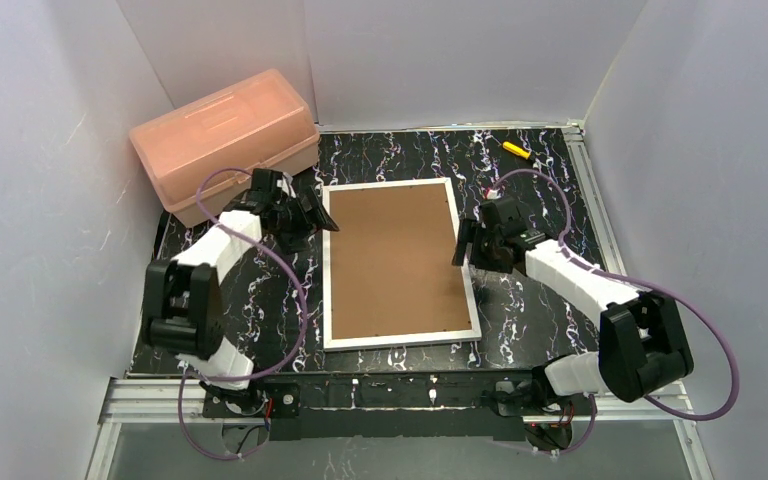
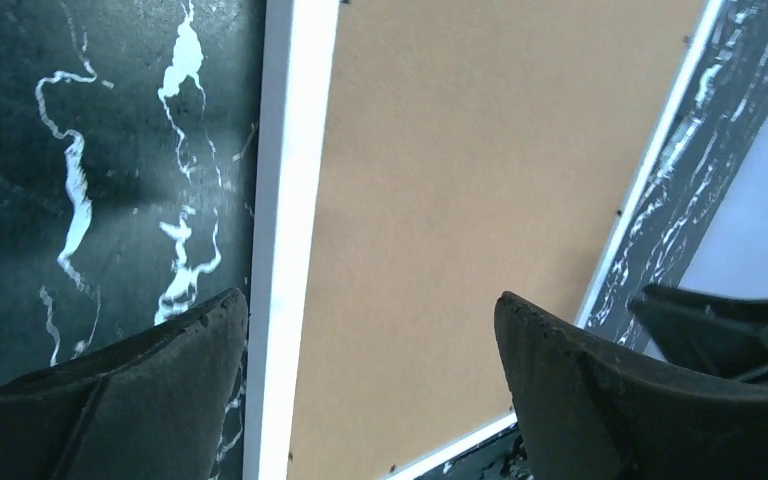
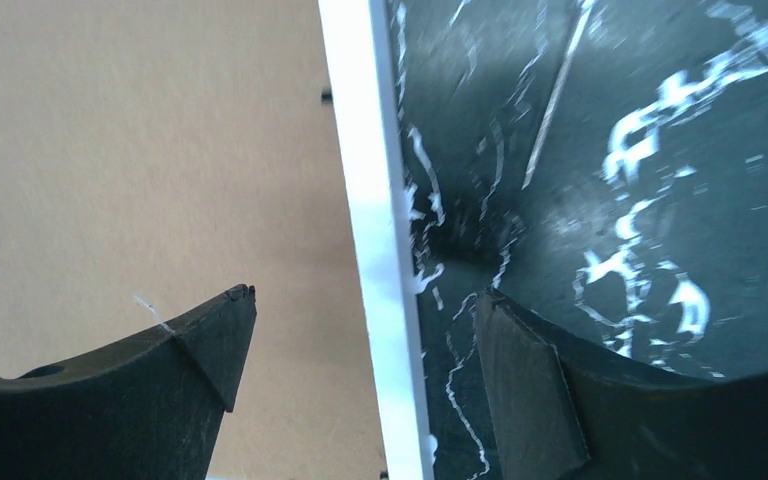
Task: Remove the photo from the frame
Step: Turn over the photo frame at the center of the board, then pick up the screwdriver from the center of the board.
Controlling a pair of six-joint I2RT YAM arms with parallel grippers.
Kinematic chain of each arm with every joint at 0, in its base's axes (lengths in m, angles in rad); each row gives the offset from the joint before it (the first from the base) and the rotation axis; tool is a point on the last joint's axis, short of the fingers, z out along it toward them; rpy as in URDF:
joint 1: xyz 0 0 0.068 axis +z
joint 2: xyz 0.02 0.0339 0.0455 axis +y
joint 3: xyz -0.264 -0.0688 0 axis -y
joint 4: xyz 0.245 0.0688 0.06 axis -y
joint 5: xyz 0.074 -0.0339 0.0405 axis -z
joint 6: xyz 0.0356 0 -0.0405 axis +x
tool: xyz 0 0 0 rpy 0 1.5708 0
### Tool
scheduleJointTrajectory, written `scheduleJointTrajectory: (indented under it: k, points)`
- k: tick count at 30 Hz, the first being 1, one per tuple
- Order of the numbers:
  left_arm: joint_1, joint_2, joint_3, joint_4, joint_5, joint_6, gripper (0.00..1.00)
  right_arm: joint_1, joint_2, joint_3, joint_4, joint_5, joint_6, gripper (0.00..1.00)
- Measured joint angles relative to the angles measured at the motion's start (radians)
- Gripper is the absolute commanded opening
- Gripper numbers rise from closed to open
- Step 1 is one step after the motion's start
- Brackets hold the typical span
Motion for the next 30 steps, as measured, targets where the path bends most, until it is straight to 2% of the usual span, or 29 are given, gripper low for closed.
scheduleJointTrajectory:
  k: [2,5,11,15,21,30]
  points:
    - [0.0,-0.087,-0.009,-0.042,-0.022,0.016,0.93,-0.002,-0.01,0.034,-0.01,0.065,-0.008,0.84]
    - [0.0,-0.205,-0.028,-0.081,-0.043,0.03,0.93,-0.006,-0.024,0.07,-0.027,0.158,-0.02,0.73]
    - [-0.001,-0.357,-0.111,-0.137,-0.047,0.025,0.93,-0.108,0.006,0.15,-0.051,0.229,-0.019,0.65]
    - [-0.002,-0.438,-0.154,-0.172,-0.044,0.026,0.93,-0.157,0.09,0.193,-0.042,0.23,-0.018,0.64]
    - [-0.005,-0.555,-0.196,-0.176,-0.024,0.044,0.94,-0.16,0.211,0.206,-0.038,0.238,0.005,0.63]
    - [-0.007,-0.552,-0.217,-0.175,0.044,0.072,0.94,-0.165,0.334,0.26,-0.02,0.256,0.031,0.62]
